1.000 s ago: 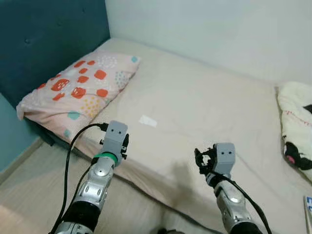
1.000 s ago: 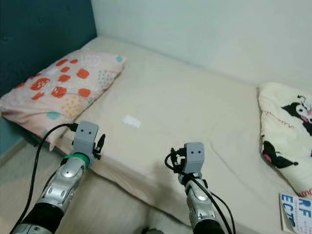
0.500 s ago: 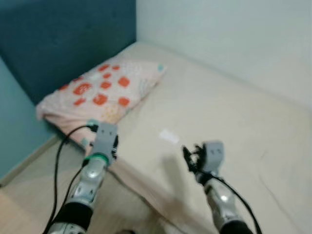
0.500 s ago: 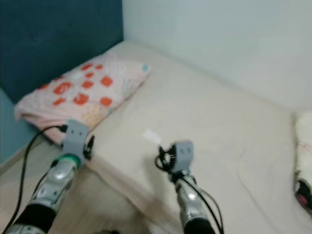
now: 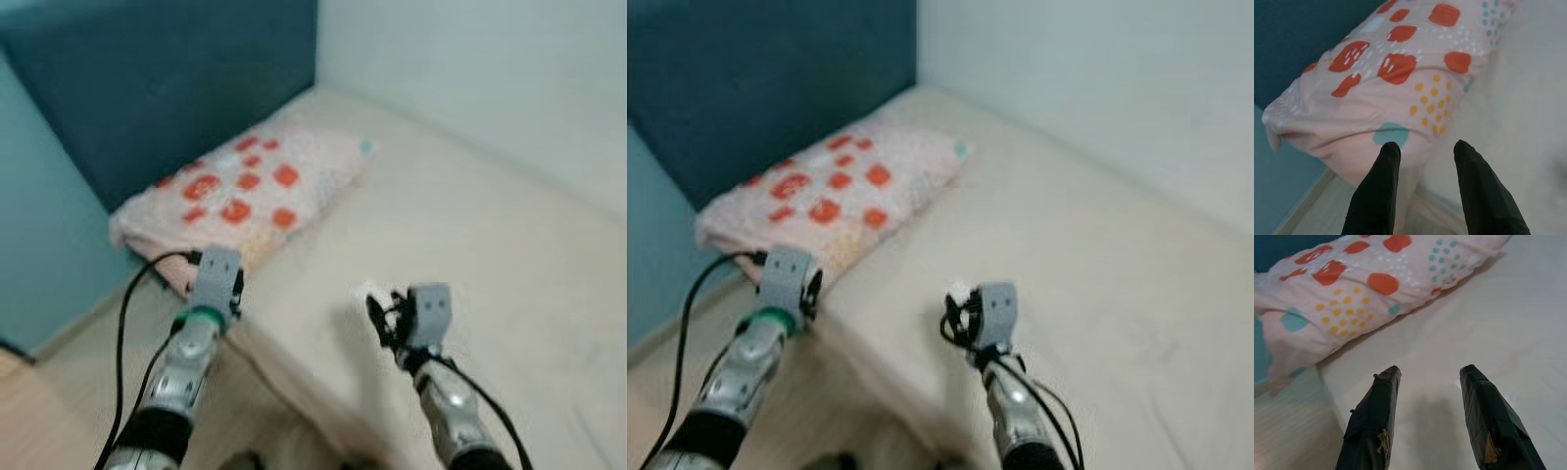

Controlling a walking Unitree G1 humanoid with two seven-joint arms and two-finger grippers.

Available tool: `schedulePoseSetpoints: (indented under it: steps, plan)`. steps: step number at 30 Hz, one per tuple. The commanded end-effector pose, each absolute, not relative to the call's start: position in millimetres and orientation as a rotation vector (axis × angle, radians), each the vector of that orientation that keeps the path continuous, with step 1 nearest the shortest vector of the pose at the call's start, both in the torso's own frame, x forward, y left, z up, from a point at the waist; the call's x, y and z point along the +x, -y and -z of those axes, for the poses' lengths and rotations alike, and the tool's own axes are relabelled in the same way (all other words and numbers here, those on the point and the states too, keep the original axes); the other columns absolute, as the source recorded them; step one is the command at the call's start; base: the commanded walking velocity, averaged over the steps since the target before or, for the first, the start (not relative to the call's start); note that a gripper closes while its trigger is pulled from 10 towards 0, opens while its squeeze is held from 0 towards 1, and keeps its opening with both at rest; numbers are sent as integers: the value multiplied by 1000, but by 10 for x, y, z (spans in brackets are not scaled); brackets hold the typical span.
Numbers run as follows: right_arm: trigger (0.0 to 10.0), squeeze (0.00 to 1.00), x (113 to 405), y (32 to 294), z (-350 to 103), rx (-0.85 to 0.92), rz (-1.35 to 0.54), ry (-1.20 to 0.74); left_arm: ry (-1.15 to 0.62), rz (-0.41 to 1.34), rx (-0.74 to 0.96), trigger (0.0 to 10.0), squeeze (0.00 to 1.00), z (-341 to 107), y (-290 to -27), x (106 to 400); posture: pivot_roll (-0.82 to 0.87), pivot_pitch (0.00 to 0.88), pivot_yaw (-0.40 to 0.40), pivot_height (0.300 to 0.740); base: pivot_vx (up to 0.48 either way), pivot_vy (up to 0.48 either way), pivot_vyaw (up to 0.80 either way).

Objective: Clean up the room

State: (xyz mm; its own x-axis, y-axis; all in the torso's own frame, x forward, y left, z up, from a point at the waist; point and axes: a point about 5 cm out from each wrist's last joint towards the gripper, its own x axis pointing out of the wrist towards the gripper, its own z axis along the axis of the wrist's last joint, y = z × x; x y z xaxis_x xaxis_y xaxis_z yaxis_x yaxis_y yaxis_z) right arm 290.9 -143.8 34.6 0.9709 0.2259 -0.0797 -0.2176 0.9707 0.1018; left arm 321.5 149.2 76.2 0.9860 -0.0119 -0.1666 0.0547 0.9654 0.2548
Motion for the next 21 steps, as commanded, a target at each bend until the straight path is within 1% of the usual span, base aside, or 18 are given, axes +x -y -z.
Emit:
schedulePoseSetpoints:
  steps: [1,21]
  plan:
    - [10000,0,2860,1501,-280,102,-200,-119,-184,53,268,10000,0,-708,-1452,3187,12,75,38,740,0,0,0]
    - [10000,0,2852,1505,-265,106,-191,-129,-195,59,270,10000,0,-691,-1449,3180,13,77,39,740,0,0,0]
